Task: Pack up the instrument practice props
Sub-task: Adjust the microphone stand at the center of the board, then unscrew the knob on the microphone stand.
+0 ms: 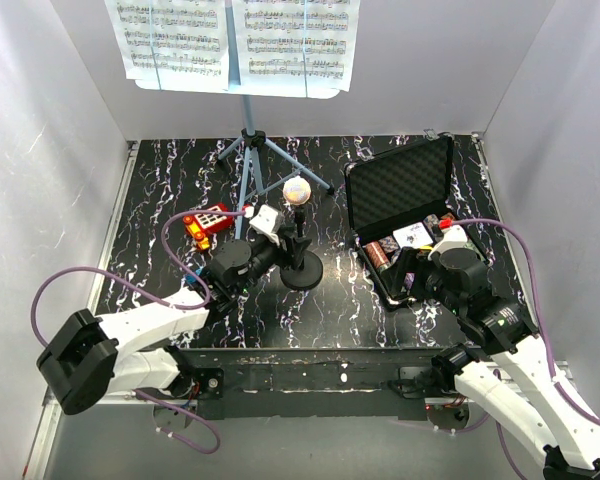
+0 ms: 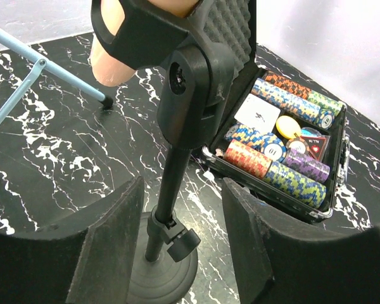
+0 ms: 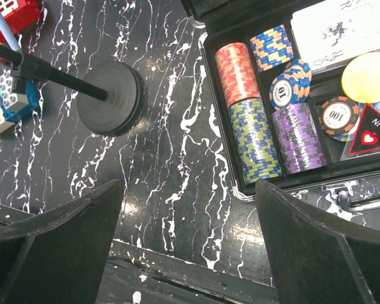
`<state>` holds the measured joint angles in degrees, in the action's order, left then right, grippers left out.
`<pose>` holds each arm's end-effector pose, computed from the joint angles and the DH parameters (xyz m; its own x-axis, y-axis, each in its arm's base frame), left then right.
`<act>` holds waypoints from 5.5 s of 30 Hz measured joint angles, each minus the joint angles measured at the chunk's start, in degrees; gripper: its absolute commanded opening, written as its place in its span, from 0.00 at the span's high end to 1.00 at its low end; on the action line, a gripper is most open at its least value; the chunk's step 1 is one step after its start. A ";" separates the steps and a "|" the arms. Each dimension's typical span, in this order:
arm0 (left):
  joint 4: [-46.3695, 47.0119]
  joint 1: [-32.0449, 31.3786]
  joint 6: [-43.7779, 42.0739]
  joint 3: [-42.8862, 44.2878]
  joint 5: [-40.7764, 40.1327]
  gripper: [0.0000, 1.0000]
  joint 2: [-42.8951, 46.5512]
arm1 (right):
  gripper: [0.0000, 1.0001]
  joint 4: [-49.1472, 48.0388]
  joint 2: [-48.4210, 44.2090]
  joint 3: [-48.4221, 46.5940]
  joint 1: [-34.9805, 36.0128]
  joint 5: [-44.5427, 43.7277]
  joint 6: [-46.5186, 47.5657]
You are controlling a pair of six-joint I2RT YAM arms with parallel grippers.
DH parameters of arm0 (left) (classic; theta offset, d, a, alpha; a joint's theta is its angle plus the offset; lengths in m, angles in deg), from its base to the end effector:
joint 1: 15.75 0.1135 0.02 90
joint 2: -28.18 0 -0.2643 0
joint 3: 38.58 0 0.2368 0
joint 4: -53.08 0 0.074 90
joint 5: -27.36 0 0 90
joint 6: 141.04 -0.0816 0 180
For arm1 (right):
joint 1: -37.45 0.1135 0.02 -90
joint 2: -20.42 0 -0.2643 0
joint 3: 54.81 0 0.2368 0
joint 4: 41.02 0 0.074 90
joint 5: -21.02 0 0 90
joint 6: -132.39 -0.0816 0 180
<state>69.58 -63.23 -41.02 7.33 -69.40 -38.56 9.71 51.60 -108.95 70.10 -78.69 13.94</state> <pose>0.2041 -0.2084 0.2604 -0.1638 -0.0770 -0.9835 0.6338 0.7558 -0.1647 0.1325 0.0686 0.2708 -0.5384 0.2127 -0.8154 -0.1702 0.9202 0.3524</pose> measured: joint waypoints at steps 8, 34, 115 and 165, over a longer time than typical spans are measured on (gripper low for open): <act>4.17 0.00 -0.02 0.00 -0.63 0.62 -2.91 | 0.07 -0.04 0.00 0.37 0.00 -0.24 0.00; 6.23 -0.07 -1.62 -0.42 -2.14 0.50 -3.52 | 0.07 0.04 0.15 0.94 0.00 -0.39 -0.02; -7.58 -0.37 -4.35 -6.67 13.51 1.00 12.44 | 0.22 -11.52 4.02 4.87 1.29 19.91 -5.44; -9.75 -15.02 3.41 4.98 -31.23 1.00 -3.15 | 0.57 -39.60 36.76 -2.45 24.46 0.72 -10.16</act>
<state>59.83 -78.25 -37.61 12.31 -100.64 -41.70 -29.89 88.36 -111.40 94.55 -77.97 3.77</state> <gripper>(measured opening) 0.160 0.454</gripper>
